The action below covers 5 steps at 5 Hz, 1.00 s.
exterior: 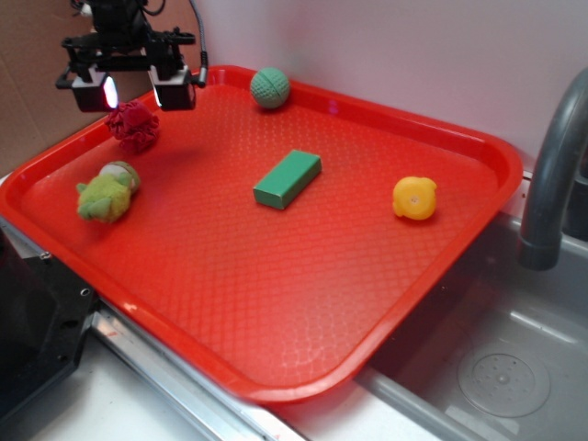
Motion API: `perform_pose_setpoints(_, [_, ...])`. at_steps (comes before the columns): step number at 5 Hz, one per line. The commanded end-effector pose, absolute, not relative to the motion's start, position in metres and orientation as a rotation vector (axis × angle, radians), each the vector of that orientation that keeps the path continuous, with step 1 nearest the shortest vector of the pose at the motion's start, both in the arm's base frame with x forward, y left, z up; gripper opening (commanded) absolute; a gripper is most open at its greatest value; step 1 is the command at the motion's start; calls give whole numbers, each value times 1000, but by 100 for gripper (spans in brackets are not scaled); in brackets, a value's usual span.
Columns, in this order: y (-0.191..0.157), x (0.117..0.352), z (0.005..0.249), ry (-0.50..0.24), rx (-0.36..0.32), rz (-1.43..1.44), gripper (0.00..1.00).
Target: Grab the red paper.
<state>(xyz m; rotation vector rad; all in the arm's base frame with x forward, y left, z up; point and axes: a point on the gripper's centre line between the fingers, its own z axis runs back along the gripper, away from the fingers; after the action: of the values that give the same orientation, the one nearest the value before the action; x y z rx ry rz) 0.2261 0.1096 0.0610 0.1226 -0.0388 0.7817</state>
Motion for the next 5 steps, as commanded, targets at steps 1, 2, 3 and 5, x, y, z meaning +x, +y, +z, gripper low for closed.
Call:
perform_pose_setpoints(1, [136,226,56,-78,124,772,100])
perform_pose_setpoints(2, [138,233,44,-65,112,745,100])
perform_pose_setpoints(3, [131,245,28,-39,92,725,100])
perform_pose_setpoints(5, [130,251,19,-31,150,678,0])
